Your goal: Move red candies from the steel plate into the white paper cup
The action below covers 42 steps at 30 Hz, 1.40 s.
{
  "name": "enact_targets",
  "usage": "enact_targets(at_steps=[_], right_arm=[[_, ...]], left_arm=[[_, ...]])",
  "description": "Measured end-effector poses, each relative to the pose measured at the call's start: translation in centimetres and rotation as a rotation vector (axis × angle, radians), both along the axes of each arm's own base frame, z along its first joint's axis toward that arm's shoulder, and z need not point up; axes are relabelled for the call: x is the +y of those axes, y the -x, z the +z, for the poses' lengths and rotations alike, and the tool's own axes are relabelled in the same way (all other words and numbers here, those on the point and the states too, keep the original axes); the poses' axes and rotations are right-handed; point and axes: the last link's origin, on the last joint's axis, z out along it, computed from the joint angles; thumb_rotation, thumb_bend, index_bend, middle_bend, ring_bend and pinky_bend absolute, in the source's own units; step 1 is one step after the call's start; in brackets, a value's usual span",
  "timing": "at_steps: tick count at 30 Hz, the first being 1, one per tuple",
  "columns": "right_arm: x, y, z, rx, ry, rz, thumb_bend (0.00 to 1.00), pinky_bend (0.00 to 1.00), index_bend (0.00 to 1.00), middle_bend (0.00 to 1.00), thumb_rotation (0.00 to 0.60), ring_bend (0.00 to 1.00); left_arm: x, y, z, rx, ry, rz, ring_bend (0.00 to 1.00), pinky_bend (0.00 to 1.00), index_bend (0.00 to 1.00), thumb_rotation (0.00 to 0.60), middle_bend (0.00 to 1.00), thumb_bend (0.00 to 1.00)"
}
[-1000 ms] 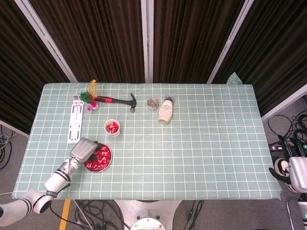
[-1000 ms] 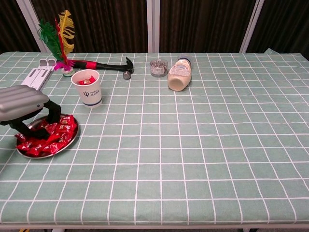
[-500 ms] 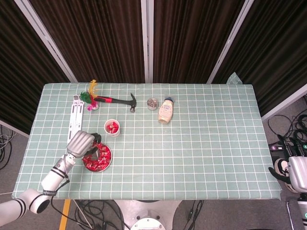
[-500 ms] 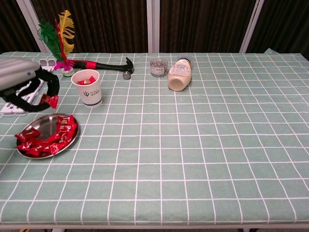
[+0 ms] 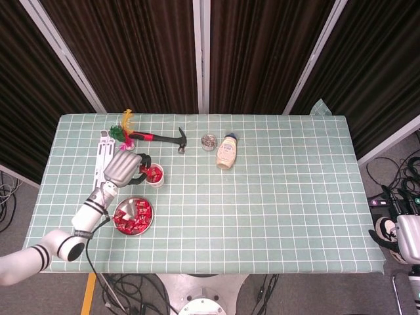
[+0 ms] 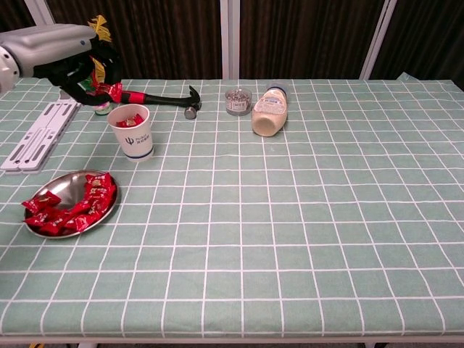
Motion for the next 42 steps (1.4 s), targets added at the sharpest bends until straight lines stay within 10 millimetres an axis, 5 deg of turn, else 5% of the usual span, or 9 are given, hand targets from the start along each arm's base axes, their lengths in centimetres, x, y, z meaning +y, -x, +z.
enact_targets(at_steps=[8,18,24,29,34,42], right_arm=[[0.0,0.3,0.1,-0.002,0.003,-0.007,0.10,0.28,0.06,0.24,0.600,0.09],[-0.2,0.2,-0.1,-0.005,-0.006,0.003,0.10,0.28,0.06,0.24,0.600,0.09],[-0.2,0.1,0.1,-0.004,-0.003,0.009,0.10,0.28,0.06,0.24,0.600,0.09],[-0.3,0.0,-0.2,-0.009,-0.011,0.017,0.10,0.28,0.06,0.24,0.600,0.09],[-0.6,-0.1,-0.4,-0.011,-0.020,0.026,0.10,0.29,0.06,0.24,0.600,0.09],[-0.7,-0.4,-0.4,-0.010,-0.020,0.038,0.10,0.29,0.06,0.24,0.600,0.09]], left_arm=[[0.9,-0.4,-1.6,0.070,0.042,0.028,0.81,1.00,0.45,0.600,0.54,0.41],[-0.8,-0.4,-0.6,0.077,0.042,0.018,0.79,1.00,0.38,0.600,0.47,0.40],[-3.4,0.9,1.6,0.024,-0.030,0.024,0.79,1.00,0.38,0.600,0.47,0.34],[-7.3,4.1,3.0,0.022,-0.058,0.069,0.79,1.00,0.41,0.600,0.49,0.29],[-10.5,6.4,2.5,0.075,-0.012,0.110,0.79,1.00,0.43,0.600,0.51,0.25],[-12.4,7.9,0.1,0.163,0.055,0.154,0.80,1.00,0.47,0.600,0.53,0.23]])
